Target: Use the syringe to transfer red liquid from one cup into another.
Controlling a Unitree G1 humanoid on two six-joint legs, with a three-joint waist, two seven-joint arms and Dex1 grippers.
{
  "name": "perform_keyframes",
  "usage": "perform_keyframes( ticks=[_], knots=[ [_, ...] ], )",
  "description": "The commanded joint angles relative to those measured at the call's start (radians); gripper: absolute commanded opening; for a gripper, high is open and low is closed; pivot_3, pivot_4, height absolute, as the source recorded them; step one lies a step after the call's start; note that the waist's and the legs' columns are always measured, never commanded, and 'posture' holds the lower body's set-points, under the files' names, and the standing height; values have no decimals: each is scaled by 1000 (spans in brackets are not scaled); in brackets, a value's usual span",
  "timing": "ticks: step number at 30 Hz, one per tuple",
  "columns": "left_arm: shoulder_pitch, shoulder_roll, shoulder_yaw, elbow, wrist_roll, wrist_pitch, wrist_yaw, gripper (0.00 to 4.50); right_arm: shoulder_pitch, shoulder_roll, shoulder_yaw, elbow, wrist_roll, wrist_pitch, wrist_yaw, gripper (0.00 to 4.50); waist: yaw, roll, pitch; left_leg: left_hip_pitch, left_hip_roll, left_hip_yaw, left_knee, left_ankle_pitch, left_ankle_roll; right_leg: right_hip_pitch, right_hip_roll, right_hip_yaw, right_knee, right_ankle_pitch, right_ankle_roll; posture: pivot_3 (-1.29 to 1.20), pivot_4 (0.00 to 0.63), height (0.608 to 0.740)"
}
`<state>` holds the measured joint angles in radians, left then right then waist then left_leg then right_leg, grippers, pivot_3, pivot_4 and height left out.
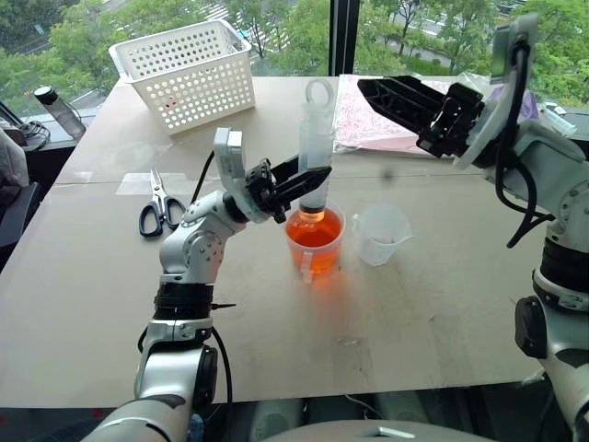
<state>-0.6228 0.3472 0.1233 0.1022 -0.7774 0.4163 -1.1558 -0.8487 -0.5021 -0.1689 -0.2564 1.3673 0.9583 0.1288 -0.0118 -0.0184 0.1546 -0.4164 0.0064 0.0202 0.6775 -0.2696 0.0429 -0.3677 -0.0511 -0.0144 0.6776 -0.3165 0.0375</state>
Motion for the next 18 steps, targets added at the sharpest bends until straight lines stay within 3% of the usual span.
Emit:
perform_keyframes(
  ticks=[1,10,18],
  knots=[
    [-70,13,42,15,-75,80,5,1368,-9,2,-34,-16,-6,-28,12,4488,0,0,0,0,0,0,0,0,0,0,0,0,0,0,0,0,150,740],
    [-161,13,25,81,-26,74,-24,1368,8,7,-46,-37,-22,-46,3,4488,-1,0,0,0,0,1,-1,0,0,-1,0,0,0,0,0,0,150,740],
    [-247,-12,-1,102,22,78,0,1368,19,-63,-124,-12,-26,-55,12,4488,3,0,0,-2,0,1,-2,0,0,-3,0,0,0,0,0,0,150,740]
  ],
)
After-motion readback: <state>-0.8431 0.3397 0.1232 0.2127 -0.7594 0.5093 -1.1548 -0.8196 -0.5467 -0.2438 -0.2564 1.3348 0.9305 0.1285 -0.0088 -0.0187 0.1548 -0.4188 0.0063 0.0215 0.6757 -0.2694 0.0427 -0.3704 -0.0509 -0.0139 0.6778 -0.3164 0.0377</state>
